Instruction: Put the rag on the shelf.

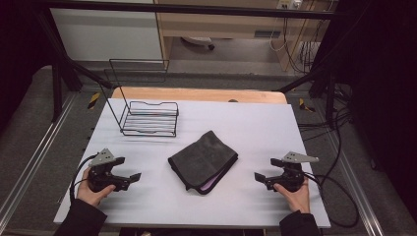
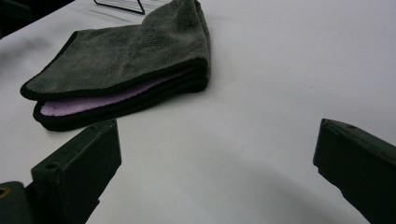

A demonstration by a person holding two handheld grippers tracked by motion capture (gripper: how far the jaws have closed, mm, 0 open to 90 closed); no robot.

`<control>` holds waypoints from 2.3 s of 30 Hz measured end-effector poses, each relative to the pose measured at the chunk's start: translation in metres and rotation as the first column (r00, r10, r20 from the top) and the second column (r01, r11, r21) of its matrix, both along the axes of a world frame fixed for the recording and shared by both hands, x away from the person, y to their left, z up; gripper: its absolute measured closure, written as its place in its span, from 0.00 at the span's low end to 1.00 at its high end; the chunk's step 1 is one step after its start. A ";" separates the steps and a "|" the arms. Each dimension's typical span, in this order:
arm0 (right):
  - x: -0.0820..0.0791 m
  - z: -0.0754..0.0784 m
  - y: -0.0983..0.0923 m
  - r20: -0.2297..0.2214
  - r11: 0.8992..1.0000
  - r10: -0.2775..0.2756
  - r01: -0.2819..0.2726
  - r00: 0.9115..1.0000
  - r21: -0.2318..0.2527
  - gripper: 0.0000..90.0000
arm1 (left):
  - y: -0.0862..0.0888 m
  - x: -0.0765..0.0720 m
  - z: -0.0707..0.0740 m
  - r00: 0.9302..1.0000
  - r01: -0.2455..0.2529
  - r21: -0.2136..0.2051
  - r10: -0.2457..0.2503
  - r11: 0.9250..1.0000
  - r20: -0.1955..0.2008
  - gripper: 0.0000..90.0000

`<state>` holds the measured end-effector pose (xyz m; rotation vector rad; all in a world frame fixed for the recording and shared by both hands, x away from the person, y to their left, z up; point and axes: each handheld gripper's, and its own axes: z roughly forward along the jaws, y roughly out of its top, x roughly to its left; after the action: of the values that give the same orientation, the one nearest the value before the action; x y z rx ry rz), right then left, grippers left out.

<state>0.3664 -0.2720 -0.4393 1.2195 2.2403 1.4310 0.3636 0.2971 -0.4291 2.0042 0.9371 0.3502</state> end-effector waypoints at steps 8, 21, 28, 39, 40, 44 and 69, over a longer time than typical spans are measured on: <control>-0.002 0.000 0.004 -0.011 1.000 -0.001 0.001 1.000 -0.011 0.03 | -0.002 0.000 0.000 1.000 -0.003 -0.002 0.003 1.000 -0.011 0.07; -0.009 0.009 0.056 0.027 0.994 0.083 -0.081 0.996 -0.068 0.27 | -0.005 -0.001 0.001 1.000 0.004 0.002 -0.004 1.000 -0.014 0.10; -0.015 0.012 0.097 0.035 0.979 0.191 -0.187 0.981 -0.080 0.45 | -0.006 -0.001 0.001 1.000 0.001 0.007 -0.001 1.000 -0.018 0.12; -0.023 0.010 0.153 0.028 0.946 0.309 -0.305 0.951 -0.110 0.64 | -0.008 -0.003 0.002 1.000 0.010 0.007 -0.010 1.000 -0.023 0.25; -0.023 0.009 0.157 0.024 0.943 0.317 -0.312 0.948 -0.115 0.64 | -0.009 -0.003 0.003 1.000 0.014 0.008 -0.014 1.000 -0.025 0.27; -0.022 0.004 0.172 0.018 0.933 0.334 -0.328 0.942 -0.146 0.59 | -0.014 -0.003 0.004 0.999 0.022 0.014 -0.021 1.000 -0.035 0.37; -0.017 0.010 0.178 0.026 0.939 0.318 -0.311 0.948 -0.147 0.95 | -0.116 0.029 -0.004 0.983 0.183 0.162 -0.175 0.970 -0.060 0.77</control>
<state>0.3490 -0.0937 -0.4293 0.7998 2.5392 1.3561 0.3923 0.1807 -0.4334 2.2402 0.7676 0.2914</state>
